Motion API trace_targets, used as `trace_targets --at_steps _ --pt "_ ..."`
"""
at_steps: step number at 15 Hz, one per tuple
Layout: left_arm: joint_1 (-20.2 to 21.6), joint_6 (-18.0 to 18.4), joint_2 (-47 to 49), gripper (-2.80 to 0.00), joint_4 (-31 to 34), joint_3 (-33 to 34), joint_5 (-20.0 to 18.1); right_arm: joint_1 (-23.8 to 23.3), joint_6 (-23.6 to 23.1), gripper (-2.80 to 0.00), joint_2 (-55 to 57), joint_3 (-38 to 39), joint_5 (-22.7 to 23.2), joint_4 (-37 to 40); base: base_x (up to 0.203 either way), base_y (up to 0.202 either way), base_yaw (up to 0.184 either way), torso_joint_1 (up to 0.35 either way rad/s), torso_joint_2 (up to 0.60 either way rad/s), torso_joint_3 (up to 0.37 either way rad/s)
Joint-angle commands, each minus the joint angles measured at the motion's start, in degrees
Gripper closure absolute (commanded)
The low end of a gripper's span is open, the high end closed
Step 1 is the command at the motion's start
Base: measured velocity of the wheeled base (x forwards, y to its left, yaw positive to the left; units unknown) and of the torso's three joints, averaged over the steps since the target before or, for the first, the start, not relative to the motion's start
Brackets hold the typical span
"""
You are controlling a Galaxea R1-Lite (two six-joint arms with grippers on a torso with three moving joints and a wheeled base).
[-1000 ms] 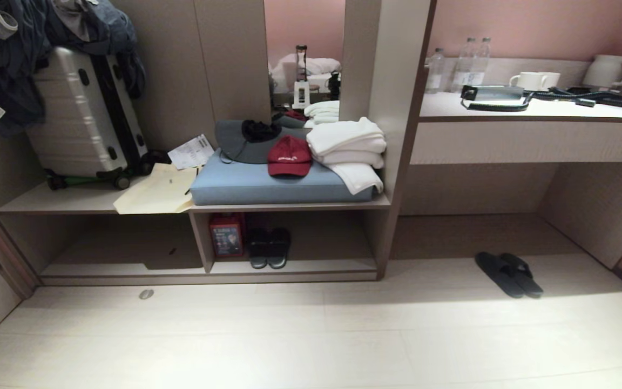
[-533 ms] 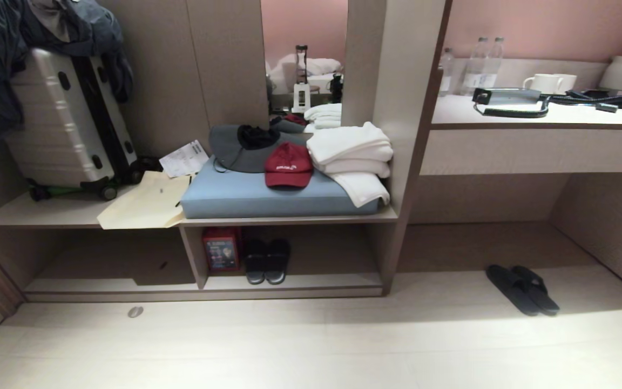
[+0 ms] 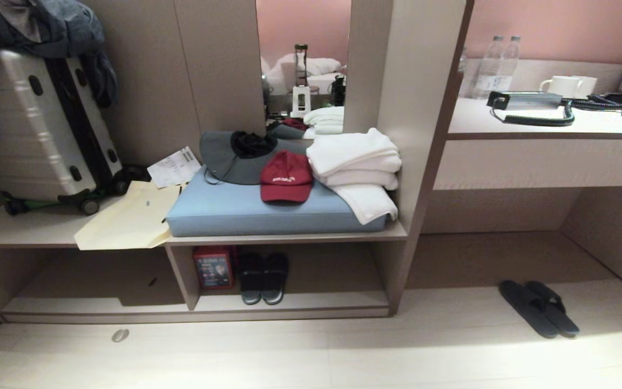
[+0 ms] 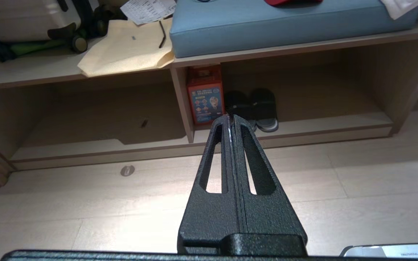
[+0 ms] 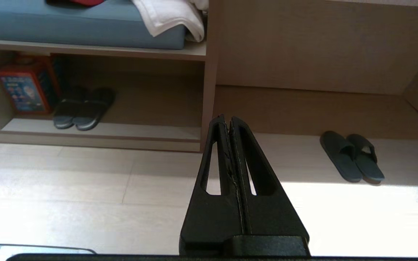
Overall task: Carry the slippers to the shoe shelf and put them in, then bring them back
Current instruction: Pick up the slippers on the floor
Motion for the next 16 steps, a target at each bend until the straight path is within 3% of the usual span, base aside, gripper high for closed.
trace_targets --at_steps 1,9,16 --pt "0.09 -0.02 0.02 0.0 0.0 0.0 0.07 0.02 -0.05 0.0 -0.01 0.0 0.04 -0.01 0.195 0.0 0.001 0.011 0.0 0.002" --pt "0.04 -0.19 0.02 0.0 0.17 0.0 0.07 0.02 -0.05 0.0 -0.01 0.0 0.04 -0.01 0.183 0.0 0.0 0.002 0.0 0.002" --pt "0.02 -0.55 0.02 0.0 0.17 0.0 0.07 0.02 -0.05 0.0 -0.01 0.0 0.04 -0.01 0.0 0.0 0.0 0.0 0.0 0.0"
